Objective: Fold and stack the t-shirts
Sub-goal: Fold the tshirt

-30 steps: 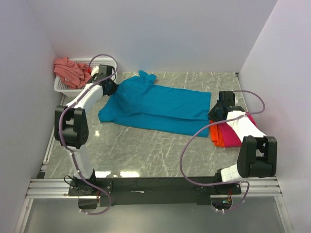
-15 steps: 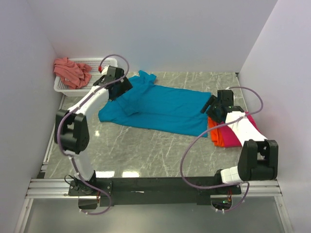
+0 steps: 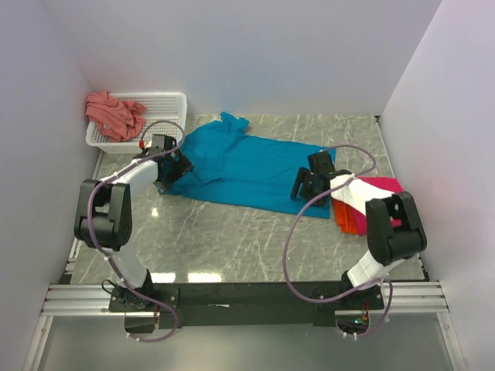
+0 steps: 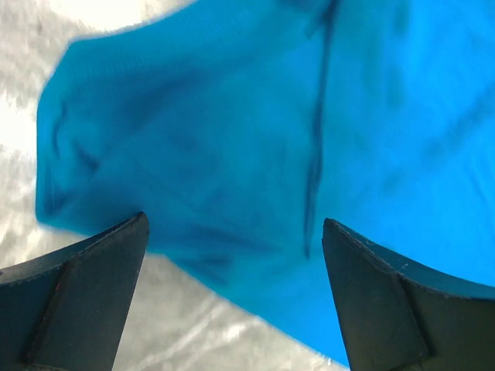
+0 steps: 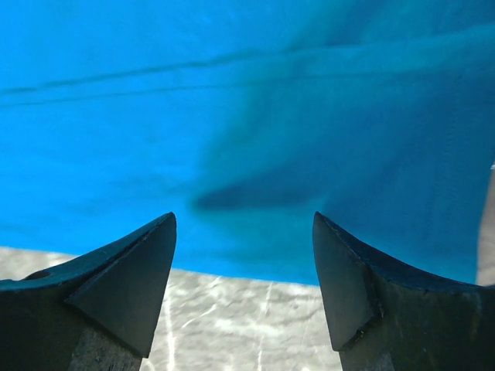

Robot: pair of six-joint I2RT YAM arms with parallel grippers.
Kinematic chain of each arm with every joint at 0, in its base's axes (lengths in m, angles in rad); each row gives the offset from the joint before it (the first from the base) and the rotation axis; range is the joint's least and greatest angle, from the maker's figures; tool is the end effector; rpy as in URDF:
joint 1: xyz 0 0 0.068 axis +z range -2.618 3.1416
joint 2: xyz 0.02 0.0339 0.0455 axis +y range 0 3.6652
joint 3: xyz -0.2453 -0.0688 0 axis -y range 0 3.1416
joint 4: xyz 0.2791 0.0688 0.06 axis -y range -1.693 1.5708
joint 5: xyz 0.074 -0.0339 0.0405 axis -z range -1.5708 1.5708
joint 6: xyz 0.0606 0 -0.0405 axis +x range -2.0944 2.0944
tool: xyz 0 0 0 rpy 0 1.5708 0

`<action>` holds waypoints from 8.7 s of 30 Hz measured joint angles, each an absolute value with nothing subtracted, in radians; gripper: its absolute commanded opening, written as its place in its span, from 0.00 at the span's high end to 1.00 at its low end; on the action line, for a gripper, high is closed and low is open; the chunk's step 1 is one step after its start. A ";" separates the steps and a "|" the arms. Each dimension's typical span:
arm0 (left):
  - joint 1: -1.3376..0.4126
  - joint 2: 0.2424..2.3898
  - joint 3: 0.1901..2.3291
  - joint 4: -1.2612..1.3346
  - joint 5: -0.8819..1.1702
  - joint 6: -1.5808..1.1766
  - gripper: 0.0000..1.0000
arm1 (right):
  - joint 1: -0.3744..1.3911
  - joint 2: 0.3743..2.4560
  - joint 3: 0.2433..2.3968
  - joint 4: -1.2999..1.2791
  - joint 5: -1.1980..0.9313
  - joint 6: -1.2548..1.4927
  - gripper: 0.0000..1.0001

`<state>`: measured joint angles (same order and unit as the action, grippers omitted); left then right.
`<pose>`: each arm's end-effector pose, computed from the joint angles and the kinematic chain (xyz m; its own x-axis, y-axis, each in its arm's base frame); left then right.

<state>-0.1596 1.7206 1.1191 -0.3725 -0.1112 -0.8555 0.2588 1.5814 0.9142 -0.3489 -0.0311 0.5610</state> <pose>0.3921 -0.0563 0.1366 -0.6083 -0.6620 -0.4379 -0.5533 0.7492 -0.3641 0.3377 0.0914 0.1188 -0.8403 0.3276 -0.4319 0.2072 0.9303 0.3026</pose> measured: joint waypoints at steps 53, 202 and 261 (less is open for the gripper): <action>-0.370 1.432 0.748 -0.442 0.030 -1.009 0.01 | 0.302 1.163 0.568 -0.457 -0.117 0.635 0.21; -0.339 2.074 1.769 -0.742 -0.565 -0.851 1.00 | 0.221 1.517 1.116 -0.510 0.153 0.534 0.21; -0.340 1.578 1.247 -0.793 -0.466 -1.042 1.00 | 0.261 1.906 1.397 -0.636 0.358 0.579 1.00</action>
